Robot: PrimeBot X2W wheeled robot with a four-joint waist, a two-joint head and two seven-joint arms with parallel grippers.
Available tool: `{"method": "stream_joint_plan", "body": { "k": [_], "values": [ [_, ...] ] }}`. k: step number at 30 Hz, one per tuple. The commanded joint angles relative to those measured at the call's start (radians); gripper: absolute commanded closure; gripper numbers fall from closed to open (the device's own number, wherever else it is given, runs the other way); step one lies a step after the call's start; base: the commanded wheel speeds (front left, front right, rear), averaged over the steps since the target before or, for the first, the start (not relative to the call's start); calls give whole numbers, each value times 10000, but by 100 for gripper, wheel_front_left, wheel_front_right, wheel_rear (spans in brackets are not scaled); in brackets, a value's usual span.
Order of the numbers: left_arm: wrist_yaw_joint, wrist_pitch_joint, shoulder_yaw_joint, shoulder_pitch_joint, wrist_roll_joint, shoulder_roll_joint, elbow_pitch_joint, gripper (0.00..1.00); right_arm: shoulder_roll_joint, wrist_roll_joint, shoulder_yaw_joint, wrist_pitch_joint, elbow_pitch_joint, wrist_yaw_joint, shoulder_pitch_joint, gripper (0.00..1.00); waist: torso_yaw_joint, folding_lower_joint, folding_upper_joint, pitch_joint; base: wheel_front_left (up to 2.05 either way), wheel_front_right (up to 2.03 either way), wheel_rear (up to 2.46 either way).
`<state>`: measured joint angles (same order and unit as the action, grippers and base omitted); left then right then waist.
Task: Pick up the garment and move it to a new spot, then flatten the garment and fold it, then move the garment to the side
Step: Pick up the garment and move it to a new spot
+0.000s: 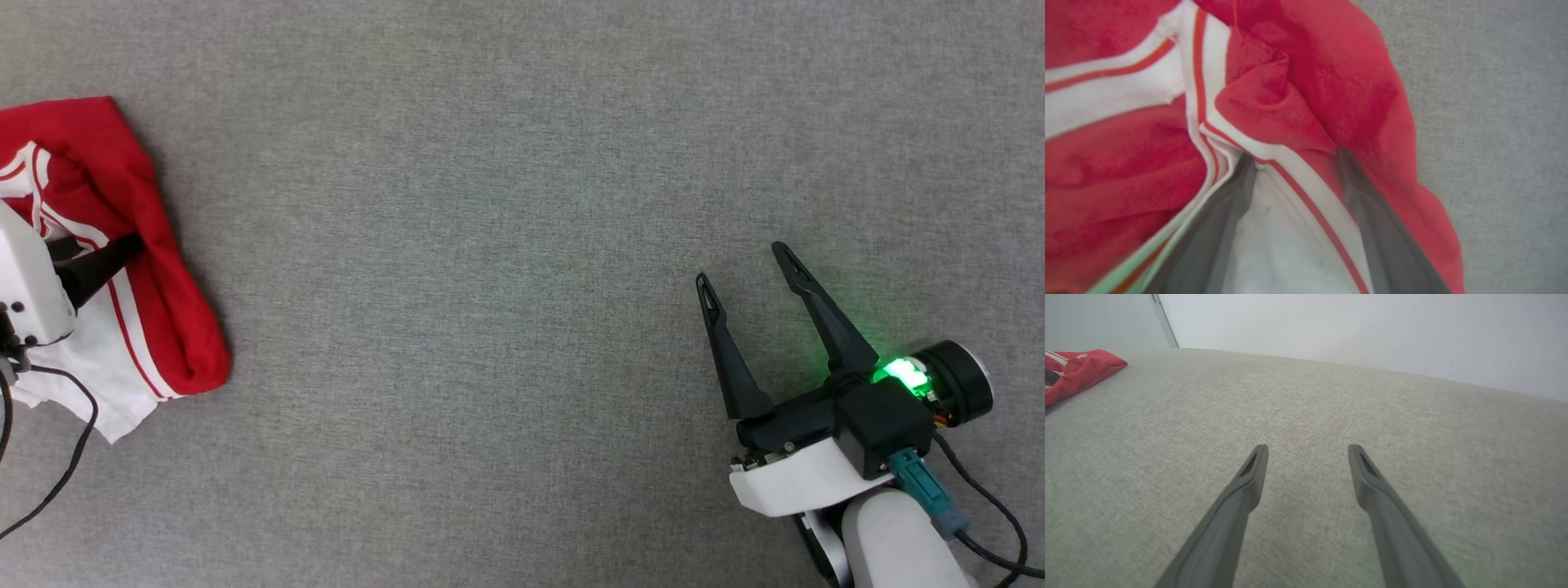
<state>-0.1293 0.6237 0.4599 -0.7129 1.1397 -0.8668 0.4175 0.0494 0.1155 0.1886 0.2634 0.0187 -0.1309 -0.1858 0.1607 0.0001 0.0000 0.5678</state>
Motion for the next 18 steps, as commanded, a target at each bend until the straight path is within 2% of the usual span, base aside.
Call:
{"method": "stream_joint_plan", "body": {
  "k": [1, 2, 3, 4, 5, 10, 18],
  "values": [
    [-4, 120, 258, -1, 67, 113, 191, 0, 16, 4, 12, 21, 59, 3, -139, 0, -58, -1, 0, 55, 0, 0, 0],
    [-4, 211, 429, 65, 98, 149, 285, 6, 16, 11, 18, 21, 65, 5, -146, 0, -73, -1, 0, 60, 0, 0, 0],
    [-4, 297, 609, 123, 105, 156, 353, 44, 16, 45, 18, 21, 62, 5, -148, 0, -86, -1, 0, 54, 0, 0, 0],
    [-4, 357, 752, 197, 125, 156, 422, 66, 16, 73, 28, 21, 49, 3, -145, 0, -96, -1, 0, 37, 0, 0, 0],
    [-4, 391, 879, 256, 177, 171, 476, 100, 16, 103, 33, 21, 24, 3, -125, 0, -103, -1, 0, 2, 0, 0, 0],
    [-5, -490, 695, 46, 473, 45, 515, 100, 16, 25, 87, 21, -129, 3, 38, 0, -112, -1, 0, -369, 0, 0, 0],
    [-5, -1806, 551, -96, 818, -755, -218, 100, 16, -435, 388, 21, -446, 3, 216, 0, -202, -1, 0, -1659, 0, 0, 0]
  ]
}}
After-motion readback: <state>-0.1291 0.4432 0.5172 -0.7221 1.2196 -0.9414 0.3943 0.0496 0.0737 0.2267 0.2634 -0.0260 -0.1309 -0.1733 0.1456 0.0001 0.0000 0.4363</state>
